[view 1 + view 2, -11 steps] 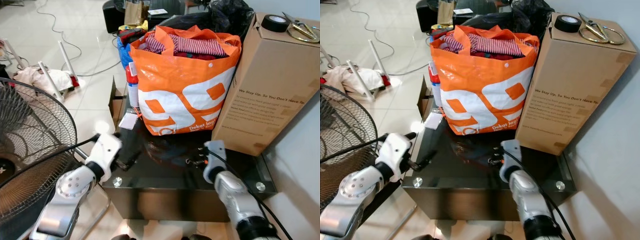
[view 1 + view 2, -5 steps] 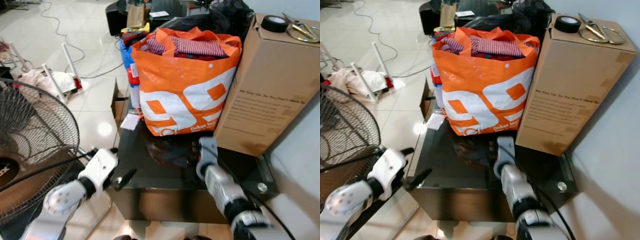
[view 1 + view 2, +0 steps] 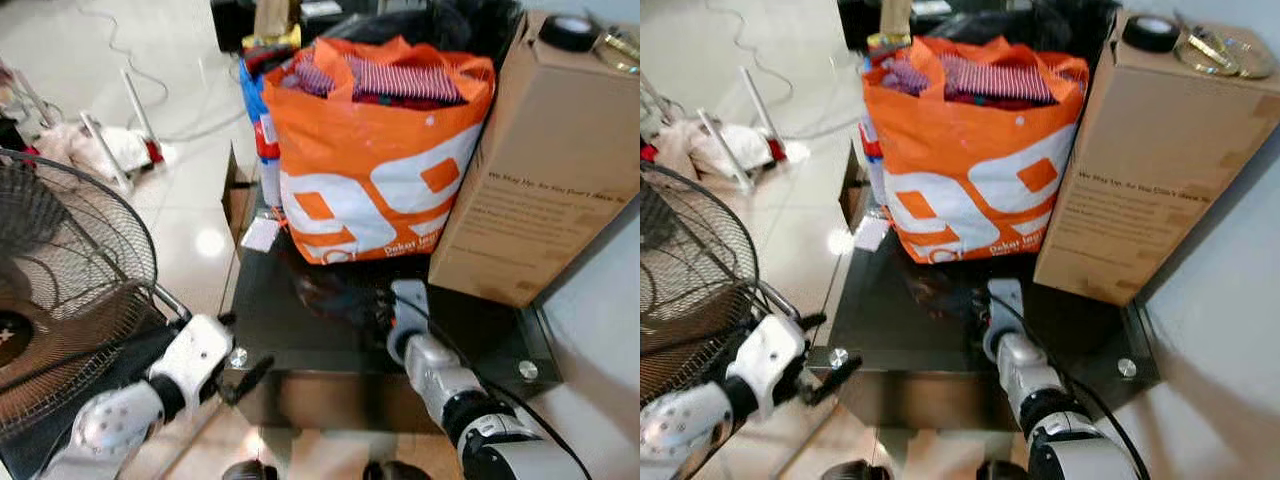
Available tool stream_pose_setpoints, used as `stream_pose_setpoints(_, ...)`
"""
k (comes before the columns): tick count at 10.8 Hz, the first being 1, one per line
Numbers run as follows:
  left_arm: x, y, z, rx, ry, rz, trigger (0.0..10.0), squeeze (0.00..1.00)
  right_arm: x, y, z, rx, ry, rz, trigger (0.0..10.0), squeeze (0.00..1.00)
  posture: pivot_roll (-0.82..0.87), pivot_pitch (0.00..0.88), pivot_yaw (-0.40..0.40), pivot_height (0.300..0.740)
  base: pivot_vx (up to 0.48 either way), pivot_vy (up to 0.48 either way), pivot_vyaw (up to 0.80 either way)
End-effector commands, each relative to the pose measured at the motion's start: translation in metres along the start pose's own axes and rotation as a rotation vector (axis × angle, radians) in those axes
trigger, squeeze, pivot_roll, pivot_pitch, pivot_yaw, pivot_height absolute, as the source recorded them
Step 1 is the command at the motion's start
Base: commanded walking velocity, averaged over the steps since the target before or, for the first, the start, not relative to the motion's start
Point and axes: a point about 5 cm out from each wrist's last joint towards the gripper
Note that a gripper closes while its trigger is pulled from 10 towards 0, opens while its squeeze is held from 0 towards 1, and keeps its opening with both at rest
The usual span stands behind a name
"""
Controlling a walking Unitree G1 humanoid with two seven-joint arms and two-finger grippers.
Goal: Hang keys on a hook
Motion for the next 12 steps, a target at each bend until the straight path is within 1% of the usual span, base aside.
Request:
stream_pose_setpoints(1,-0.003,0.003,-0.002,0.01,0.001,-0.002,10.0,0.13,0.0,0.0,0.003,0.023,-0.023,-0.006,10.0,0.0,0.04,0.159,0.013,0.74,0.0,0.0,0.0)
stream_pose_setpoints(2,-0.004,0.003,-0.001,0.006,-0.001,-0.005,10.0,0.14,0.0,-0.002,0.004,0.028,-0.021,-0.014,3.5,0.0,0.04,0.163,0.012,0.74,0.0,0.0,0.0)
stream_pose_setpoints(3,-0.004,0.004,-0.001,0.004,-0.002,-0.006,10.0,0.13,0.0,-0.002,0.004,0.029,-0.018,-0.015,0.3,0.0,0.04,0.164,0.011,0.74,0.0,0.0,0.0)
stream_pose_setpoints(4,-0.003,0.004,0.0,0.001,-0.001,-0.006,10.0,0.13,0.0,-0.002,0.004,0.027,-0.014,-0.017,0.0,0.0,0.04,0.159,0.009,0.74,0.0,0.0,0.0)
stream_pose_setpoints(9,0.001,0.008,-0.004,0.001,0.016,-0.002,10.0,0.13,0.001,0.002,0.003,0.012,-0.007,-0.009,0.0,0.0,0.04,0.134,0.007,0.74,0.0,0.0,0.0)
stream_pose_setpoints(12,0.007,0.009,-0.008,0.011,0.027,0.009,10.0,0.13,0.001,0.008,0.004,-0.001,-0.007,0.014,0.0,0.0,0.03,0.093,0.013,0.74,0.0,0.0,0.0)
Point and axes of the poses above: a point about 5 cm out from each wrist's last joint towards the gripper, its own x axis pointing out of the wrist towards the gripper, its own y axis along the axis of the wrist's last joint, z = x × y, and after that the axes turned 15 degrees about x, right-handed
